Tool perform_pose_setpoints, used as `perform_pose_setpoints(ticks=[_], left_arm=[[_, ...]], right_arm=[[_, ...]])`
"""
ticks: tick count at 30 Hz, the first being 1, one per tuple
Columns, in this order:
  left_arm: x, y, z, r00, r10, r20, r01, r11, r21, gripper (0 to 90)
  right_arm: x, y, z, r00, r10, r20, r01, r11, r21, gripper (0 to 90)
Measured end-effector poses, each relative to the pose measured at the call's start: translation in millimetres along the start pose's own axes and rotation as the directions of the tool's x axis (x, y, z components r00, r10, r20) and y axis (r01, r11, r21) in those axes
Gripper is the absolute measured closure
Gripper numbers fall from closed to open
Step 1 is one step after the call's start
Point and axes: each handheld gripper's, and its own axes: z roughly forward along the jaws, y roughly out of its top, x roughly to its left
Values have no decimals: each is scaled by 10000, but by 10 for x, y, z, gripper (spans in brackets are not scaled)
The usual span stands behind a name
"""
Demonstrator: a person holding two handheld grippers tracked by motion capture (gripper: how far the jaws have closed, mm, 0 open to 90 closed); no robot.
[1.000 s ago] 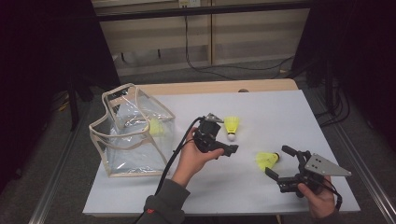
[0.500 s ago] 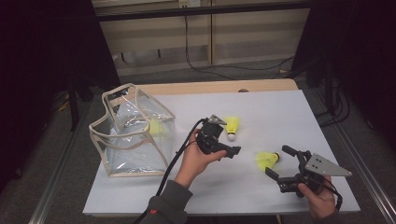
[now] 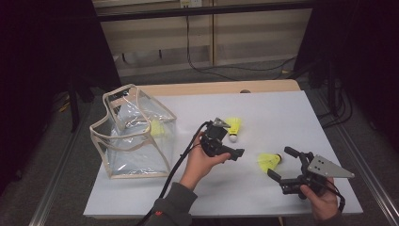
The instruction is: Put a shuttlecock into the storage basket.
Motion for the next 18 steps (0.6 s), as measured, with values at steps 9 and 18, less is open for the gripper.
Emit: perform_pose_setpoints(ticks=[9, 18], left_arm=[[-19, -18, 103, 10000, 43, 55, -43, 10000, 32, 66], [-21, -26, 157, 9999, 36, 138, -35, 10000, -27, 67]], right_arm=[[3, 3, -4, 10000, 38, 12, -38, 10000, -2, 11], [-1, 3, -4, 10000, 23, 15, -23, 10000, -3, 11]])
